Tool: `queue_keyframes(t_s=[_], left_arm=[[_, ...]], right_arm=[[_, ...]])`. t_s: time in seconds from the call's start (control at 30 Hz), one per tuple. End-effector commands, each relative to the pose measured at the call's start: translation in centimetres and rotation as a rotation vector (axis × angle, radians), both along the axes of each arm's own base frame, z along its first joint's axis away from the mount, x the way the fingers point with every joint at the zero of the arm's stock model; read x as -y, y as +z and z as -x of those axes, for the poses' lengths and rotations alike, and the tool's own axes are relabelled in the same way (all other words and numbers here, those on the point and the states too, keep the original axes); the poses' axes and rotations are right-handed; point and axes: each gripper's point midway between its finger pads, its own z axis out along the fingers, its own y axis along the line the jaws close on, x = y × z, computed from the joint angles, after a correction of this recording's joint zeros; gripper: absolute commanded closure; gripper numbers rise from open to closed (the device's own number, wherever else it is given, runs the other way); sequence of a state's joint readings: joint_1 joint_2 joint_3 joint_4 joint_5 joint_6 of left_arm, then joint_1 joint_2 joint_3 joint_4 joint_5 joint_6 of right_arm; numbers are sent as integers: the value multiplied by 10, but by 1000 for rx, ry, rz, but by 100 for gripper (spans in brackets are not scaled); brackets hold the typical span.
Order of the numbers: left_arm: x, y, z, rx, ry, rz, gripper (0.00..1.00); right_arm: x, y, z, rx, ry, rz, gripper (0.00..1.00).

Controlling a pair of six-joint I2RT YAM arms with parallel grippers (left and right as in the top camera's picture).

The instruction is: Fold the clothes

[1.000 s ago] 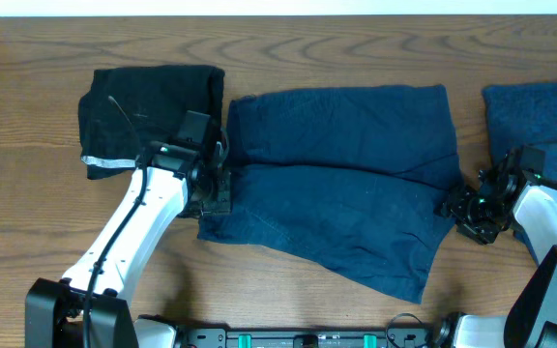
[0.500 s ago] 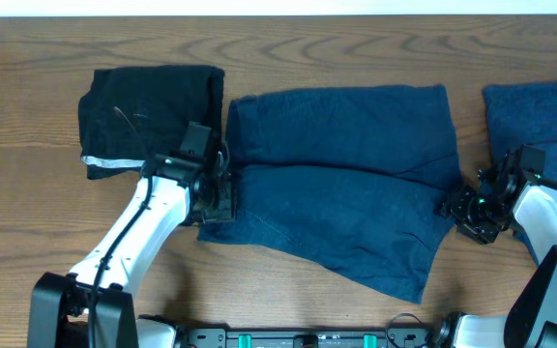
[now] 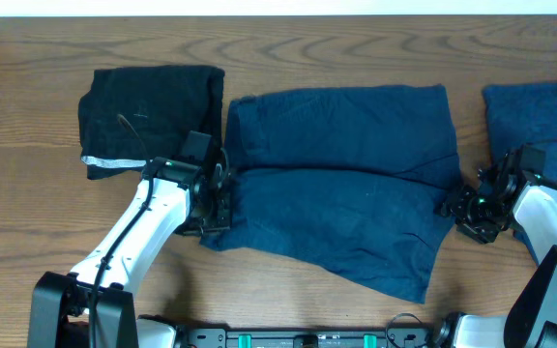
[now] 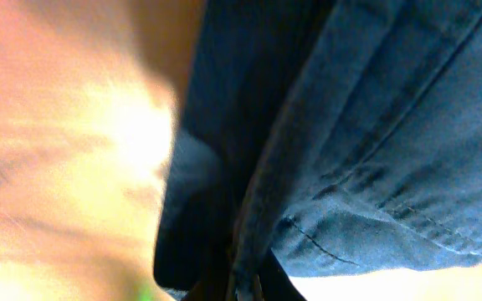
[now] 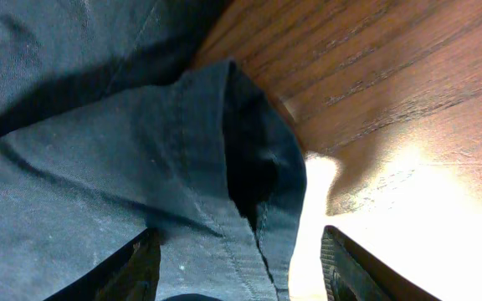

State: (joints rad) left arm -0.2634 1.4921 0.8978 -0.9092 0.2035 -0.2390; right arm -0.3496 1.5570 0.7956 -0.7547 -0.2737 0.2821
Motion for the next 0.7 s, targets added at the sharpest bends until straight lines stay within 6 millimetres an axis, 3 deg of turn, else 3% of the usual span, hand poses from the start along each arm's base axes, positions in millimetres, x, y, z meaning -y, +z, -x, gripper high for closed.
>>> queue_keyframes(t_s=[0.0, 0.17, 0.33, 0.5, 0.67], left_arm=[[15, 10, 19, -74, 13, 104, 94], [9, 12, 45, -180, 39, 78, 94], [6, -8, 51, -184, 88, 68, 94], [4, -33, 57, -160, 93, 72, 94], [-1, -37, 59, -163, 100, 44, 94]], right_arm=[[1, -1, 1, 2, 4, -2, 41], [1, -1, 2, 0, 4, -2, 41], [1, 2, 1, -2, 3, -2, 38], [-3, 30, -13, 13, 6, -55, 37], [11, 58, -29, 38, 18, 8, 34]])
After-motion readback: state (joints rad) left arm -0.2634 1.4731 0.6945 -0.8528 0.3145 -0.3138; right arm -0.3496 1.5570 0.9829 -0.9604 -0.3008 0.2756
